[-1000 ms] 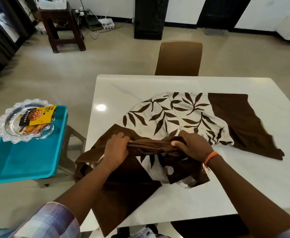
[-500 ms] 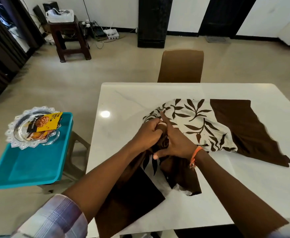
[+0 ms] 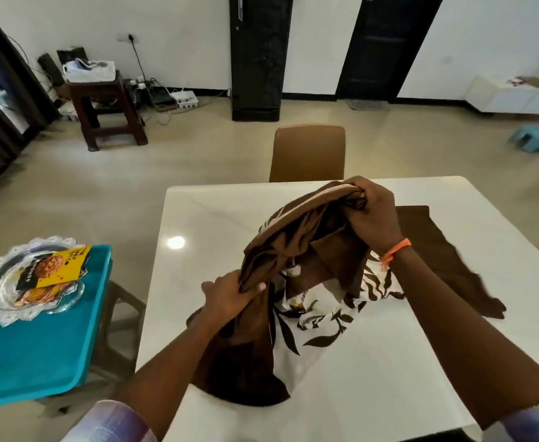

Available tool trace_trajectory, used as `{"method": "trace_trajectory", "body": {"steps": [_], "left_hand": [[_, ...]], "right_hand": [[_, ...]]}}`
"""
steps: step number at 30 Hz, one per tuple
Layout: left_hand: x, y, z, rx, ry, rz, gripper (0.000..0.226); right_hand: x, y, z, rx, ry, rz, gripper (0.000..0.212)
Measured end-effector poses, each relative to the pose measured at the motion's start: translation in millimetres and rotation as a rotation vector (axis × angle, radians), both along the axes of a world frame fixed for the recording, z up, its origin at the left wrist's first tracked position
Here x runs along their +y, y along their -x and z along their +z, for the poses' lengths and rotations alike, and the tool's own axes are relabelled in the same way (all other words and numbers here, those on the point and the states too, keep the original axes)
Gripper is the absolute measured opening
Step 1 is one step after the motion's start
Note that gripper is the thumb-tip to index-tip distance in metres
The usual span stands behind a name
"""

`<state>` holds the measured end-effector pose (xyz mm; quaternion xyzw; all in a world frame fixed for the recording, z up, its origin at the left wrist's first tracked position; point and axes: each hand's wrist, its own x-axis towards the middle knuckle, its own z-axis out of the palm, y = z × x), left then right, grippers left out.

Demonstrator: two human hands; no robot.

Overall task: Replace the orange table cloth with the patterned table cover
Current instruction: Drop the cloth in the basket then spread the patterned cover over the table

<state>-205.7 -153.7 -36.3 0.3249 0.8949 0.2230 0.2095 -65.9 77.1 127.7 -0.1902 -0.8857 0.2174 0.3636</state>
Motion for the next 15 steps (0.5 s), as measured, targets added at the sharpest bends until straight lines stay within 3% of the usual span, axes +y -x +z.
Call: {"method": "trace_trajectory", "body": {"steps": [2,4,6,8,10,12,15], "left_hand": [[-1.9,1.7,-1.5,0.051,0.102,-0.193,0.042],[-1.2,10.2,-0.9,0.143,0.233,-0.216,0.024],[2.4,26.1,4.1,0.181,0.309,-0.107,0.021],[11.0,45.1,18.5,0.213,0.341,0.038,0.028],[27.3,61.1,38.6,0.285,0.347,0.140,0.036],[51.5,69.7,61.0,0.320,0.330,0.196,0.039],[91.9,76.3,94.8,0.400,0.150,0.227,0.031]], "right_hand": [[16.9,-17.9,-6.9,-0.049,-0.024,-0.066,0.015],[33.5,-38.4,-12.1,-0.165,-0.029,-0.102,0.014],[51.2,-61.4,-18.8,-0.447,-0.067,-0.132,0.026],[65.1,-80.8,-28.0,-0.881,-0.194,-0.161,0.035],[73.2,-96.6,-41.2,-1.108,-0.278,-0.241,0.024],[80.9,-111.5,-49.1,-1.026,-0.202,-0.376,0.010],[95.6,-122.2,-47.9,-0.828,0.108,-0.542,0.011]]}}
